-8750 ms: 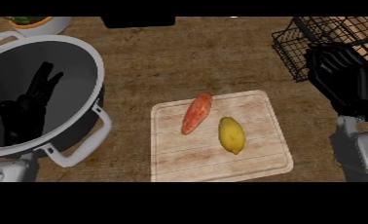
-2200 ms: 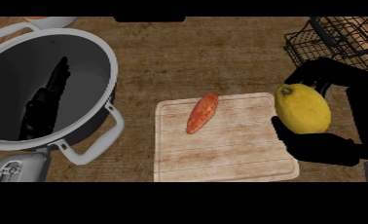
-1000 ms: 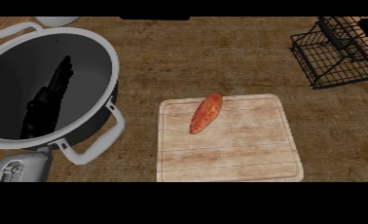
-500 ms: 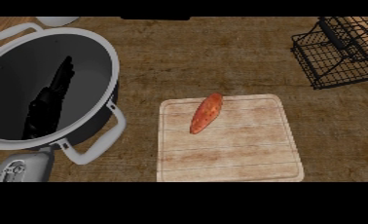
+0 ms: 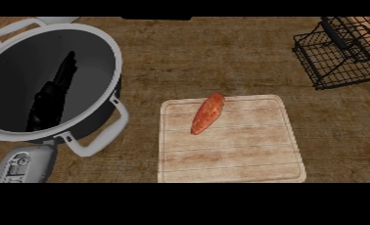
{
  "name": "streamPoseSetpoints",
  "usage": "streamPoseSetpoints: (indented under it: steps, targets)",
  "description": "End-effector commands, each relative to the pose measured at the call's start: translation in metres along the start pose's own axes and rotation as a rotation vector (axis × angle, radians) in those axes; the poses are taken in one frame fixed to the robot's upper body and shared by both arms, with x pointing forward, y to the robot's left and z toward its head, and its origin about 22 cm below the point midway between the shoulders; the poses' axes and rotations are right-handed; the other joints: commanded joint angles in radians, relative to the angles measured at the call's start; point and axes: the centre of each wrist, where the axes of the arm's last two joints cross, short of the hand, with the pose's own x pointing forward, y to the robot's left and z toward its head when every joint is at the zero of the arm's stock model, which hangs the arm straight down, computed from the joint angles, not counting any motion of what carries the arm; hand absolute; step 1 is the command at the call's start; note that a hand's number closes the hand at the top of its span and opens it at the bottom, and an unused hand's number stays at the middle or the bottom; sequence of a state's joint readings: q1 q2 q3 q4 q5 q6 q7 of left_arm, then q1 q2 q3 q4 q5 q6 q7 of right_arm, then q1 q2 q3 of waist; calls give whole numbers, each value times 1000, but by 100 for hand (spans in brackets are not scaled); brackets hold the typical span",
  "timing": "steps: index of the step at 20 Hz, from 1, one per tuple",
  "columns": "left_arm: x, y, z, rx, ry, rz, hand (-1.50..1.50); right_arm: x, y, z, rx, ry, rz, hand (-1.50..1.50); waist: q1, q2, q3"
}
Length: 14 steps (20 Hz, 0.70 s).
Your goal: Pick the lemon from the cutting board and place it in the tiered basket
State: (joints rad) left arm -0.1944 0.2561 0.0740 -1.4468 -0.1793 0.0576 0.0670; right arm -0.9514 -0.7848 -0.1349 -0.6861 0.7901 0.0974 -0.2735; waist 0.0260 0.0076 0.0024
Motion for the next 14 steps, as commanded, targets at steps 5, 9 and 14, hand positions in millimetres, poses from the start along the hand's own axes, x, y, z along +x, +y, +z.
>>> streamPoseSetpoints:
  steps: [5, 9, 14]
  targets:
    - [-9, -6, 6, -8, 20, 4, 0, -22, 22, 0, 206, 148, -198, -150, -3, -1, -2]
    - [5, -13, 1, 6, -7, -14, 0, -44, 33, 10, 119, 147, -285, -150, 7, 6, -1]
    - [-3, 7, 12, 11, 14, -24, 0, -52, 14, 12, -7, 141, -428, -150, 6, 1, -1]
